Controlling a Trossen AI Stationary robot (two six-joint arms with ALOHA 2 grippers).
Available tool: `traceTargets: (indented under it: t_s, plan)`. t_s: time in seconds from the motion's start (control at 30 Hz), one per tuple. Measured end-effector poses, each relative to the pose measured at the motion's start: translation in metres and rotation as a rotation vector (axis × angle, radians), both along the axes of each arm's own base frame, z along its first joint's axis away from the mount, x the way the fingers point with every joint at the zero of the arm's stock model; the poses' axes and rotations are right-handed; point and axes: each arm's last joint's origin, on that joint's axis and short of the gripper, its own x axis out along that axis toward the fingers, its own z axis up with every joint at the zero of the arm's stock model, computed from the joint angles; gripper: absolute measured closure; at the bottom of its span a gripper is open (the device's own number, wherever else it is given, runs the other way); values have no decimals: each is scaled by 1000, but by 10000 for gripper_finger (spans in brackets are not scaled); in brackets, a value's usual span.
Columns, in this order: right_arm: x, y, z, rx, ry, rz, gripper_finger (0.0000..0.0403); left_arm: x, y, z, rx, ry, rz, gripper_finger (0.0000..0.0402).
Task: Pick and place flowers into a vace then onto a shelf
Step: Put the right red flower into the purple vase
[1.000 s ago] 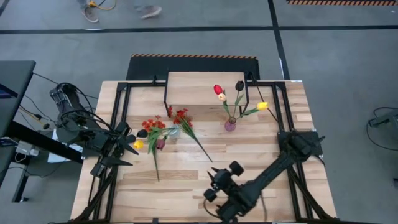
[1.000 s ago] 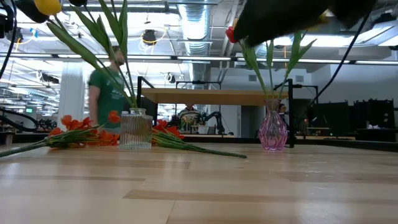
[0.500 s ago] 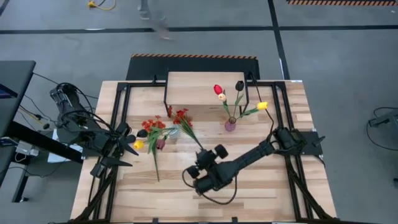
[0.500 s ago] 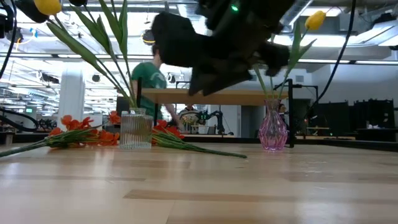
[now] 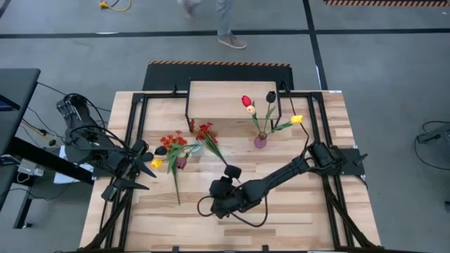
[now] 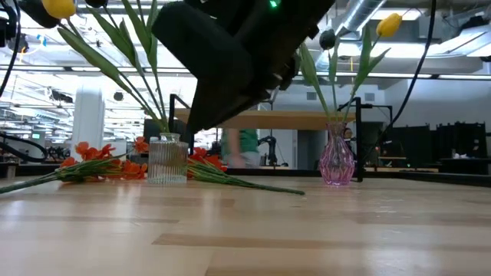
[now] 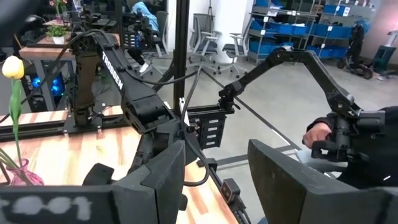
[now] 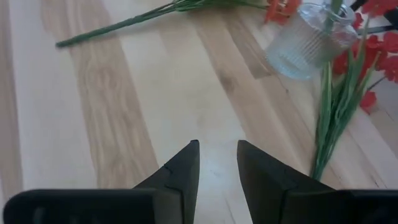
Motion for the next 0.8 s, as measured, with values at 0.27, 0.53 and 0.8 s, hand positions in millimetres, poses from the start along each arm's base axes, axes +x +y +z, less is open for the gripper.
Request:
traceTargets:
  t_s: [0.27, 0.53, 0.8]
  plan:
    - [-39, 2, 21, 59, 34, 185, 301, 0, 0, -1, -34, 24, 4, 237]
    - [-115, 5, 42, 131, -370, 299, 301, 0, 0, -2, -33, 32, 5, 237]
    - [-140, -6, -12, 197, -652, 194, 301, 0, 0, -2, -34, 33, 6, 237]
